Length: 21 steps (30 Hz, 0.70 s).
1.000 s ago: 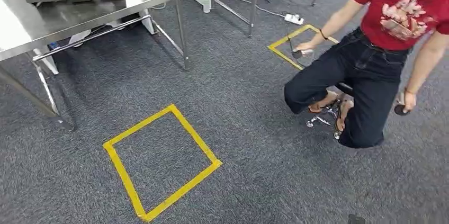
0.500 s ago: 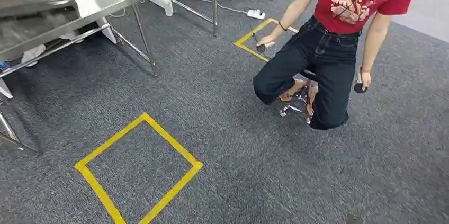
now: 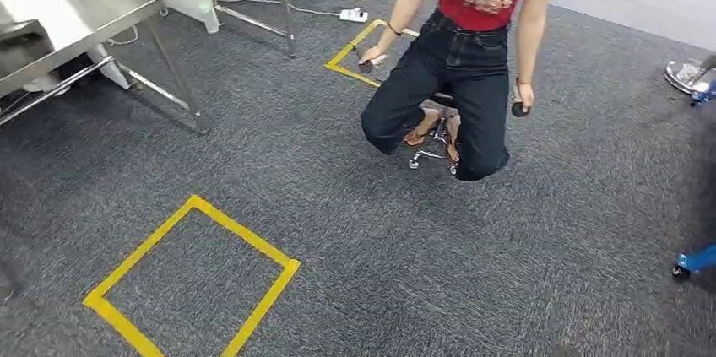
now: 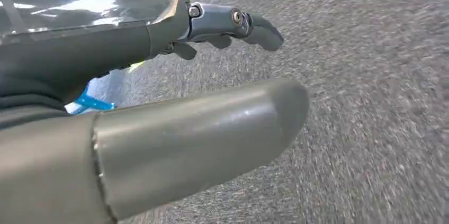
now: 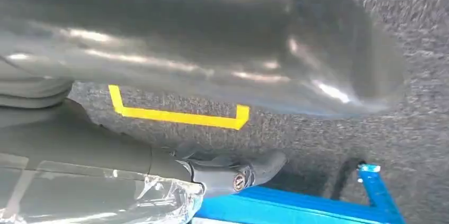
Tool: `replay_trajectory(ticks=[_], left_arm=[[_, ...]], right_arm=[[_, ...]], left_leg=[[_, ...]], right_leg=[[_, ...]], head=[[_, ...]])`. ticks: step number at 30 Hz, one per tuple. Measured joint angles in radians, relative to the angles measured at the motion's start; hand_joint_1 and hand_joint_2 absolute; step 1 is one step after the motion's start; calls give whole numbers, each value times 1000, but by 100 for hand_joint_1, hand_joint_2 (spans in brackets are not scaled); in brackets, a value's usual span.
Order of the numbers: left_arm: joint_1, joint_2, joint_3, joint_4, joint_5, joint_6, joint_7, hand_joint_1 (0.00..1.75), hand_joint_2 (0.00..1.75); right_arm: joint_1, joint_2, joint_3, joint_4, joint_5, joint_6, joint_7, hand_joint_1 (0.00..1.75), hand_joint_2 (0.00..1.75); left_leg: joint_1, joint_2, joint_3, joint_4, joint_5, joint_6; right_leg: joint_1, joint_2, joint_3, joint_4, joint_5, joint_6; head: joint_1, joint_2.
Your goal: Take the parts from the cabinet and place them on the table.
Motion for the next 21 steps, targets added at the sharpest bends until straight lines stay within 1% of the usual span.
replay_trajectory(ticks=[1,2,3,4,5,6,7,8,9,10,11,12,13,14,15,16,17,18,19,20,21], left_arm=[[-2,0,0,0,-2,0,1,0,0],[-6,-1,0,0,-2,1,1,0,0],[-7,-2,0,0,-2,2,2,0,0],[-7,-2,0,0,-2,2,2,0,0],[-6,-3,0,0,-2,2,2,0,0],[-5,-4,-1,0,-2,2,2,0,0],[-4,-3,-1,0,-3,2,2,0,0],[-2,-3,-1,0,-4,2,1,0,0],[-2,-3,-1,0,-5,2,0,0,0],[-2,-3,0,0,-5,1,0,0,0],[-2,-3,-1,0,-7,0,-1,0,0],[-2,-3,-1,0,-8,-1,-2,0,0],[-1,0,-1,0,-10,-2,-2,0,0],[-1,2,-3,1,-10,-2,-2,0,0],[-3,2,-3,1,-13,-3,-2,0,0],[-5,2,-3,0,-13,-3,-3,0,0],[-6,2,-3,1,-13,-3,-4,0,0],[-7,1,-3,1,-13,-4,-5,0,0],[-7,1,-3,0,-14,-4,-5,0,0],[-5,1,-3,0,-15,-5,-5,0,0],[-3,1,-3,1,-15,-5,-5,0,0]], right_arm=[[4,0,0,0,0,0,0,0,0],[7,1,0,0,0,0,0,0,0],[7,0,0,0,0,-1,1,0,0],[8,3,0,0,0,-1,2,0,0],[6,3,0,0,0,-1,3,0,0],[4,3,0,0,2,-1,5,0,0],[3,3,0,0,2,-2,9,0,0],[4,4,0,0,2,-2,11,0,0],[7,4,0,0,1,-3,13,0,0],[7,5,0,0,0,-4,15,0,0],[8,5,0,0,-2,-6,16,0,0],[7,7,0,0,-3,-6,16,0,0],[7,10,0,0,-3,-7,16,0,0],[2,12,0,0,-2,-8,16,0,0],[3,12,0,0,1,-7,18,0,0],[5,11,0,0,5,-7,18,0,0],[9,13,0,0,8,-7,20,0,0],[11,13,0,0,11,-7,21,0,0],[13,13,0,0,15,-7,23,0,0],[9,12,0,0,22,-6,25,0,0],[6,10,0,0,28,-6,28,0,0]], left_leg=[[2,7,5,-4,0,-3],[5,16,11,-8,-1,-10],[11,6,10,-2,-10,-19],[13,-45,-4,35,-42,-20],[13,-73,-32,97,-82,-17],[12,-92,-73,186,-126,-16],[11,-101,-116,269,-157,-15],[11,-104,-143,317,-164,-13],[11,-105,-149,316,-146,-10],[10,-106,-134,271,-105,-4],[9,-113,-101,191,-52,3],[7,-135,-63,106,-5,12],[6,-187,-39,42,16,23],[8,-195,-31,14,7,22],[2,-178,-32,16,6,17],[-3,-171,-33,16,6,20],[-6,-160,-32,14,9,25],[4,-146,-20,-4,21,31],[2,-134,-14,-12,25,34],[2,-118,-13,-14,26,38],[1,-103,-13,-14,25,39]], right_leg=[[3,6,-5,0,0,-6],[3,17,-9,-1,0,-13],[-15,28,1,-8,5,-26],[-13,37,2,-7,5,-33],[-11,43,0,-6,7,-45],[-7,54,-2,-6,8,-49],[-4,67,-3,-6,8,-50],[0,80,-3,-5,8,-50],[3,93,-1,-5,8,-50],[5,107,1,-5,8,-50],[7,122,4,-5,8,-50],[8,135,7,-5,8,-49],[4,145,4,-5,8,-48],[20,155,1,1,7,-47],[11,163,-7,-2,11,-40],[5,177,-13,-4,14,-32],[3,187,-18,-7,17,-26],[12,189,-24,-2,17,-20],[7,138,-35,24,4,-21],[11,96,-70,91,-31,-27],[10,79,-107,161,-62,-29]], head=[[0,0],[1,0],[-1,0],[-5,0],[-7,0],[-8,0],[-7,0],[-8,0],[-8,0],[-8,0],[-8,0],[-8,0],[-7,0],[-6,0],[-7,0],[-7,0],[-8,0],[-7,0],[-7,0],[-3,0],[-3,0]])
